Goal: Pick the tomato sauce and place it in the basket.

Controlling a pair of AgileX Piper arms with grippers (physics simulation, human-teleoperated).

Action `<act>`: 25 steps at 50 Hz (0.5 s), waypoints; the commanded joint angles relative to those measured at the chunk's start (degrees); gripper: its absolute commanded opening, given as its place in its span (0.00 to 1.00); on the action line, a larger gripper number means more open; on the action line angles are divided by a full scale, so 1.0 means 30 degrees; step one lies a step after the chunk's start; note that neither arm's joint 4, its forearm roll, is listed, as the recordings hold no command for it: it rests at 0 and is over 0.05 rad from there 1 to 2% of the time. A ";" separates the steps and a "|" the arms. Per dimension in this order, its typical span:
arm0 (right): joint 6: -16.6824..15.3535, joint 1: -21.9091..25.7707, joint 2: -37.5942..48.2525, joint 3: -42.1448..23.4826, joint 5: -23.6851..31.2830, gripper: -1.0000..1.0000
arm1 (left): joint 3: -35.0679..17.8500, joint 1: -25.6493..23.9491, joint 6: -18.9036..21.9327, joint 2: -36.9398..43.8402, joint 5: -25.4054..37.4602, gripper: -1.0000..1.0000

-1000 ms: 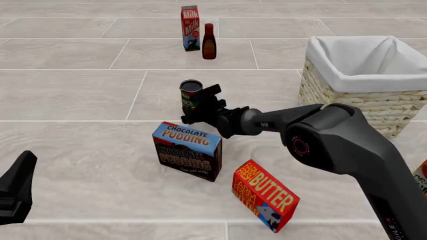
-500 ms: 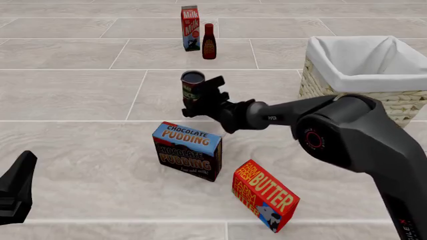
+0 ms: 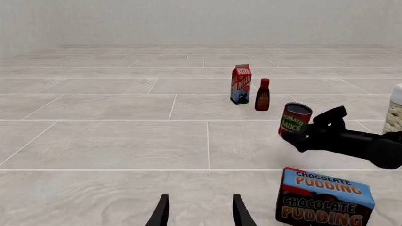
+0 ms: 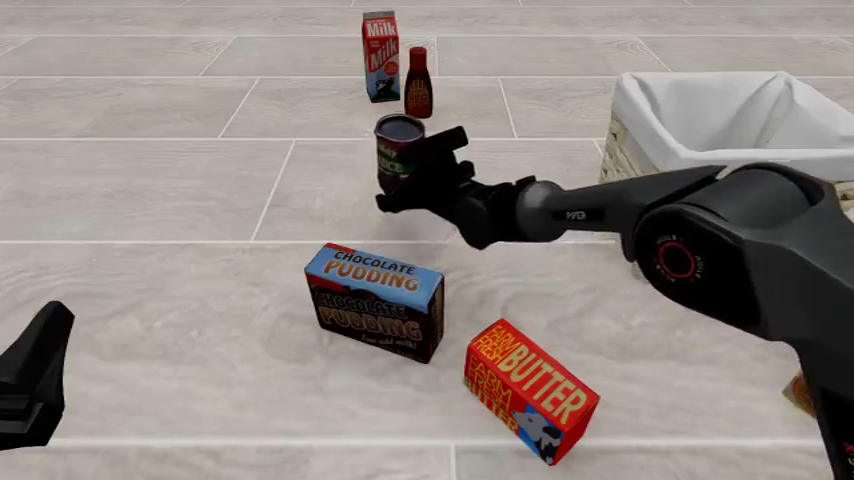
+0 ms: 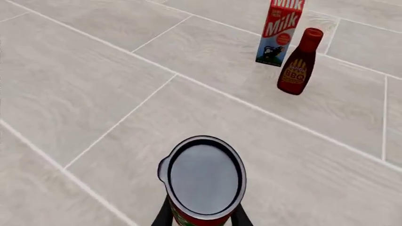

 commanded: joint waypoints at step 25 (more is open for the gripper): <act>0.0620 -0.0445 -0.3868 0.3991 -0.1553 0.00 | 0.0000 0.0000 0.0000 0.0000 0.0000 1.00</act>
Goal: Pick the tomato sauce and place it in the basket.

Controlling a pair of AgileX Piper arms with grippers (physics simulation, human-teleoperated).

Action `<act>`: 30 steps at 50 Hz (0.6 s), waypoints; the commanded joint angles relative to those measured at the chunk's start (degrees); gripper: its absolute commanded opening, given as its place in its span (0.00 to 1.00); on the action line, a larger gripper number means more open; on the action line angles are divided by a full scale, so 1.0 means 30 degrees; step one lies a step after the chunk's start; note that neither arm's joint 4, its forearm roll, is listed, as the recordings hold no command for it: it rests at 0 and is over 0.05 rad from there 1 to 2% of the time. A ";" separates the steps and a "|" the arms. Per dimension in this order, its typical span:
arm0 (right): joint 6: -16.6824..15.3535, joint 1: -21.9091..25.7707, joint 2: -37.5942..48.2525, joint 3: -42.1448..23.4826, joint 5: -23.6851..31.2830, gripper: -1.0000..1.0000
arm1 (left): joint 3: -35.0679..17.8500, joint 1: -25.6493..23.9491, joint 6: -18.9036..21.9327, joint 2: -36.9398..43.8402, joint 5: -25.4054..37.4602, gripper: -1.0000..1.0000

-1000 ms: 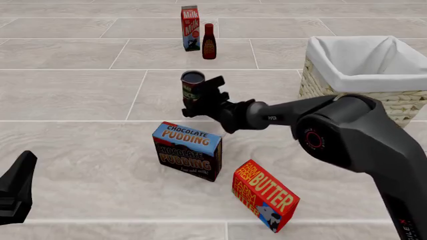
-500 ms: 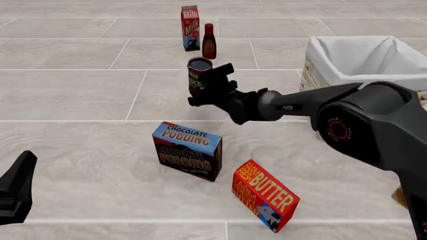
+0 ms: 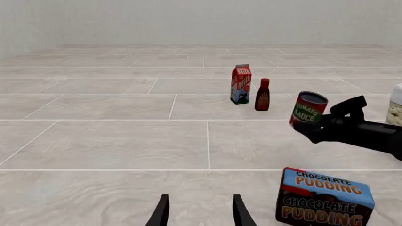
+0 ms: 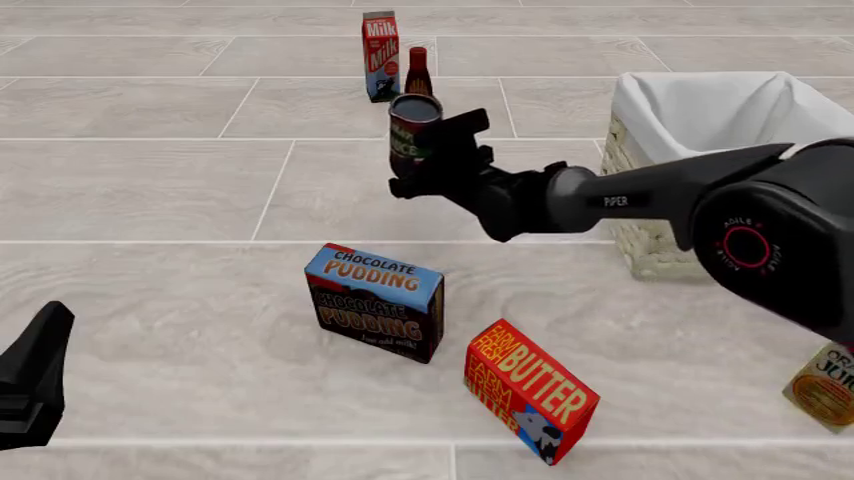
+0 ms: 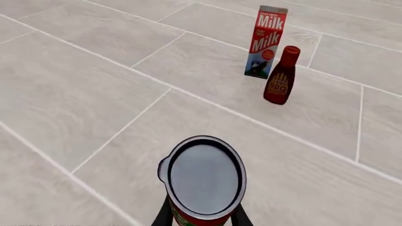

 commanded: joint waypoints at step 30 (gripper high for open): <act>0.0224 -0.0906 -0.4276 0.2531 0.0809 0.00 | 0.0000 0.0000 0.0000 0.0000 0.0000 1.00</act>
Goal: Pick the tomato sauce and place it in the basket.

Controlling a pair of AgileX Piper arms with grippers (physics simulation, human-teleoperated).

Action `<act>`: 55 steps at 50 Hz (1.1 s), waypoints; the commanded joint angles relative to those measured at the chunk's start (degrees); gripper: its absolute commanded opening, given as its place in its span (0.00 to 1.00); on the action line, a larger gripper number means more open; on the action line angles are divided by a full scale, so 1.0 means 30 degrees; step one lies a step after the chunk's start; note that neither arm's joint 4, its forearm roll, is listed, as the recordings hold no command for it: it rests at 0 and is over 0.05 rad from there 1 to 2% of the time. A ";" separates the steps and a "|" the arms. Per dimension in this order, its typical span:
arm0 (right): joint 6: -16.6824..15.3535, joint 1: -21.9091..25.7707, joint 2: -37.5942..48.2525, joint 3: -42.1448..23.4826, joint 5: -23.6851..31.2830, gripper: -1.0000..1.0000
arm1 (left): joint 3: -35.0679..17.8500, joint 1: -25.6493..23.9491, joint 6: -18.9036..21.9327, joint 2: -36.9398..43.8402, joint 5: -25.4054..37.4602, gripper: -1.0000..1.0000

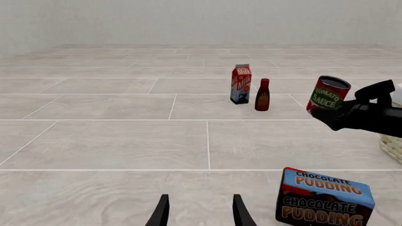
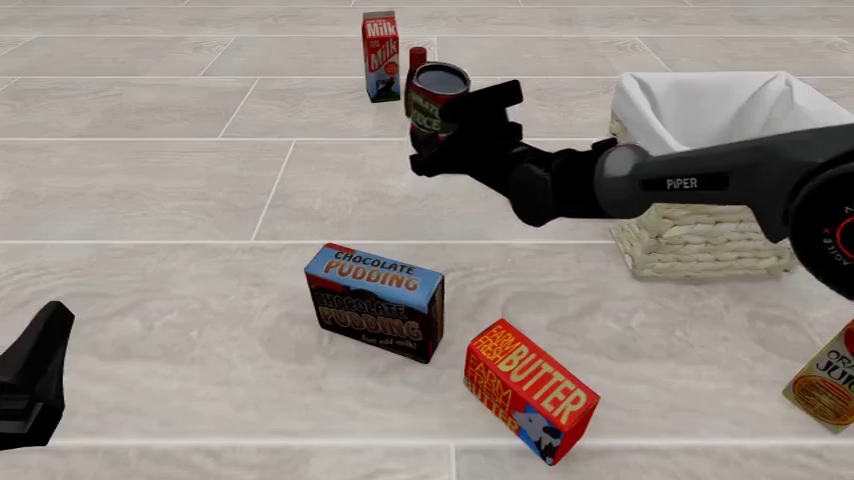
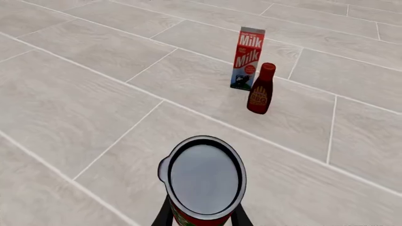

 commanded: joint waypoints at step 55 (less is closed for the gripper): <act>-0.1110 -0.3213 -0.7283 0.2752 0.3703 0.00 | 0.0000 0.0000 0.0000 0.0000 0.0000 1.00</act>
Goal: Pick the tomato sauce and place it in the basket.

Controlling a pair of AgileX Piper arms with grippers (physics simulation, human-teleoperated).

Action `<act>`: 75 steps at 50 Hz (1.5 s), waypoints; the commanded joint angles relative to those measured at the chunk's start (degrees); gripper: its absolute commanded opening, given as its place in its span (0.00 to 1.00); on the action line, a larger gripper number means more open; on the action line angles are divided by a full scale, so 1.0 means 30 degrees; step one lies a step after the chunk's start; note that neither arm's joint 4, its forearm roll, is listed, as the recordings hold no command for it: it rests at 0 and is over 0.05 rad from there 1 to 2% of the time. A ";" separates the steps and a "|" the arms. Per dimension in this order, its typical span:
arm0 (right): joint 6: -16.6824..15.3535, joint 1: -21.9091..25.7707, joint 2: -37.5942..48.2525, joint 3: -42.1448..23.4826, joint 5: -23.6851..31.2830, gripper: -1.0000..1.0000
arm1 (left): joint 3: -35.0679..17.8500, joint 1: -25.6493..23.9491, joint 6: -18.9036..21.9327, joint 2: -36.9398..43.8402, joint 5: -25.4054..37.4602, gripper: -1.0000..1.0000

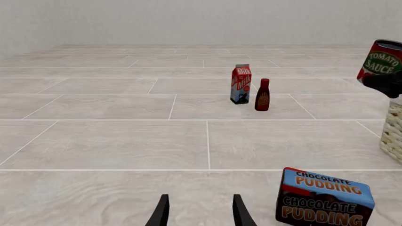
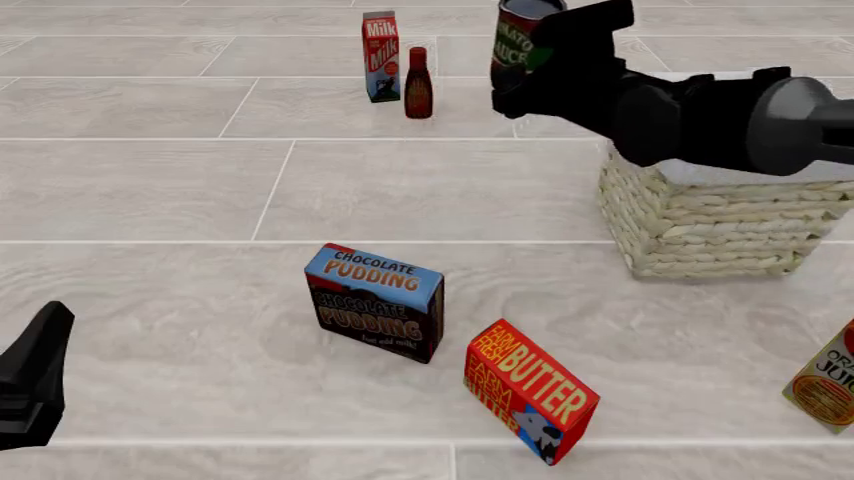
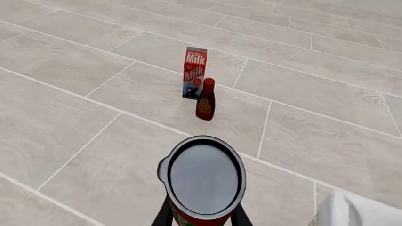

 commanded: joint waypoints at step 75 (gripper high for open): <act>0.0214 -0.5281 -0.4621 0.2614 0.0807 0.00 | 0.0000 0.0000 0.0000 0.0000 0.0000 1.00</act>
